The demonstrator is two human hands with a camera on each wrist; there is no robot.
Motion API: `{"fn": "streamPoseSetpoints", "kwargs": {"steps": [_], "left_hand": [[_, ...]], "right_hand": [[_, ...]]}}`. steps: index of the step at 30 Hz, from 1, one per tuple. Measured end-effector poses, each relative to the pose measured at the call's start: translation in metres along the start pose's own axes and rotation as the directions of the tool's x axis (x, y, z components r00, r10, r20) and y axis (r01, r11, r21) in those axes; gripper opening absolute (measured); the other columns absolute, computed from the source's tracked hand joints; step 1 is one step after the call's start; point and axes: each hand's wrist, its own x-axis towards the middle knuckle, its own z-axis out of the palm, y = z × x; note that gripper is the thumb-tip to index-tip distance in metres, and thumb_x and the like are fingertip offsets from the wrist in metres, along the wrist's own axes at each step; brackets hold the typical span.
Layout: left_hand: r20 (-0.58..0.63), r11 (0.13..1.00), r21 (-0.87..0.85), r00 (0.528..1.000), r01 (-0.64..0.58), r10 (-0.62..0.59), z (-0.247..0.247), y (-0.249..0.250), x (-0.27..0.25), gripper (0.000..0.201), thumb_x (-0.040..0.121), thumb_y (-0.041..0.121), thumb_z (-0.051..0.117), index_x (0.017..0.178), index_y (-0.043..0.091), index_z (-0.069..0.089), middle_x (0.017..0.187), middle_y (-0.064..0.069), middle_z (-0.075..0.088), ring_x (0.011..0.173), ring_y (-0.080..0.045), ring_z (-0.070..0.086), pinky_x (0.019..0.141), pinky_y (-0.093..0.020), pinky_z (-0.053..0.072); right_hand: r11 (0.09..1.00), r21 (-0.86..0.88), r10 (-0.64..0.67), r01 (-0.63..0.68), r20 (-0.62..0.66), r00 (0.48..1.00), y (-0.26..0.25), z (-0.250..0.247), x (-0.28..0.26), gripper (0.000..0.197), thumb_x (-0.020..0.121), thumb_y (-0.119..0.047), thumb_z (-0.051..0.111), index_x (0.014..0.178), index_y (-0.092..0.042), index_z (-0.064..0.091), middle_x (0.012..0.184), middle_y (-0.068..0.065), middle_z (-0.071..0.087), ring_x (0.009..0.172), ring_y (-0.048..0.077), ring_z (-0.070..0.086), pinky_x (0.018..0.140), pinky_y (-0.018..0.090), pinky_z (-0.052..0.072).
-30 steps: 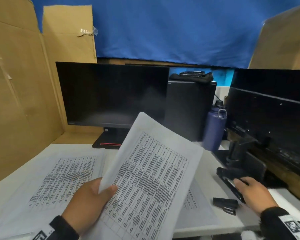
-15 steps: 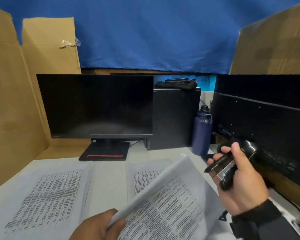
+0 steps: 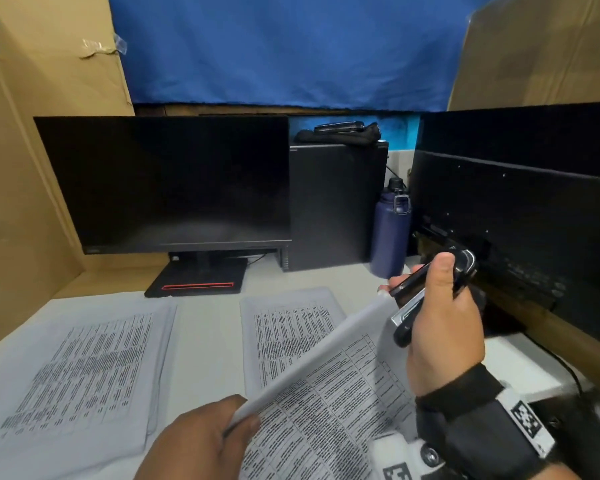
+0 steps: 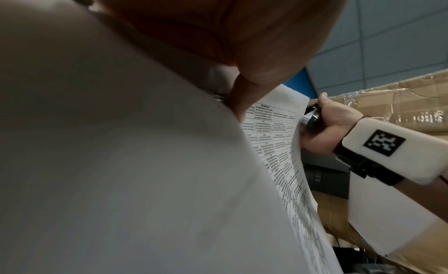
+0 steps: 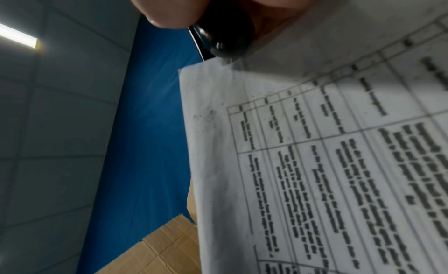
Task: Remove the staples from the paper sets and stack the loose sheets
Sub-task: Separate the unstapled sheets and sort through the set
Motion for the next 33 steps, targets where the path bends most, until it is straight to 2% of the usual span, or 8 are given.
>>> {"fn": "streamPoseSetpoints", "kwargs": {"steps": [9,14,17,21,23,26,29,33], "left_hand": [[0.032,0.999,0.023,0.999,-0.028,0.027,0.008,0.004,-0.004,0.019,0.101,0.058,0.046,0.088,0.046,0.055,0.089,0.013,0.067,0.089,-0.001,0.063,0.071,-0.012,0.045],[0.063,0.999,0.040,0.998,-0.027,0.024,0.013,0.004,-0.006,0.022,0.100,0.058,0.046,0.103,0.044,0.062,0.095,0.014,0.069,0.091,0.003,0.063,0.072,-0.009,0.044],[0.089,0.999,0.038,0.996,0.010,-0.013,0.013,0.005,-0.006,0.021,0.099,0.059,0.048,0.091,0.043,0.059,0.089,0.012,0.069,0.086,0.000,0.063,0.071,-0.014,0.046],[0.050,0.986,-0.103,0.991,0.133,-0.128,0.007,-0.011,0.008,0.020,0.094,0.050,0.062,0.079,0.038,0.067,0.073,0.012,0.072,0.068,0.003,0.065,0.062,-0.016,0.046],[0.000,0.952,-0.240,0.981,0.191,-0.196,0.001,-0.022,0.019,0.017,0.094,0.041,0.068,0.080,0.032,0.073,0.069,0.011,0.075,0.068,0.001,0.068,0.065,-0.023,0.052],[0.036,0.844,-0.448,0.949,0.295,-0.313,-0.001,-0.032,0.038,0.019,0.098,0.031,0.067,0.088,0.017,0.074,0.075,0.001,0.079,0.076,-0.014,0.074,0.074,-0.032,0.057],[0.133,0.747,-0.579,0.942,0.327,-0.309,0.010,-0.031,0.052,0.010,0.100,0.012,0.062,0.102,0.012,0.072,0.095,-0.011,0.081,0.091,-0.031,0.075,0.091,-0.055,0.059],[0.244,0.679,-0.645,0.936,0.351,-0.253,0.037,-0.021,0.073,0.023,0.099,0.002,0.056,0.116,0.014,0.066,0.109,-0.009,0.080,0.100,-0.030,0.077,0.091,-0.053,0.060]], "right_hand": [[0.990,-0.105,-0.089,0.093,0.041,0.995,0.001,-0.003,-0.009,0.071,0.070,-0.082,0.046,0.074,-0.011,0.056,0.059,0.010,0.061,0.053,0.026,0.062,0.058,0.037,0.052],[0.939,-0.267,-0.190,0.218,0.125,0.974,0.004,-0.009,-0.008,0.102,0.065,-0.098,0.042,0.080,0.002,0.057,0.067,0.025,0.061,0.063,0.040,0.062,0.066,0.045,0.053],[0.941,-0.280,-0.161,0.188,0.118,0.980,0.000,-0.009,0.003,0.097,0.062,-0.098,0.043,0.092,-0.008,0.060,0.081,0.018,0.070,0.077,0.034,0.069,0.076,0.044,0.055],[0.993,-0.029,-0.108,0.112,0.115,0.987,-0.008,-0.026,0.030,0.027,0.092,-0.048,0.062,0.100,-0.023,0.056,0.092,0.013,0.062,0.084,0.028,0.064,0.079,0.047,0.055],[0.986,-0.161,-0.014,0.041,0.171,0.985,-0.007,-0.045,0.051,0.011,0.091,-0.019,0.058,0.102,-0.019,0.055,0.094,0.020,0.060,0.084,0.031,0.063,0.076,0.047,0.055],[0.670,-0.740,0.180,0.066,0.248,0.952,0.009,-0.070,0.080,0.012,0.083,-0.027,0.065,0.093,-0.022,0.061,0.089,0.011,0.068,0.087,0.031,0.065,0.078,0.043,0.052],[0.306,-0.951,0.372,0.053,0.171,0.912,0.033,-0.086,0.089,0.012,0.089,-0.032,0.063,0.093,-0.021,0.063,0.089,0.003,0.067,0.085,0.025,0.063,0.076,0.036,0.045],[0.189,-0.982,0.440,0.017,0.100,0.892,0.051,-0.097,0.089,0.027,0.092,-0.041,0.060,0.101,-0.016,0.067,0.092,0.008,0.069,0.088,0.028,0.064,0.083,0.035,0.046]]}}
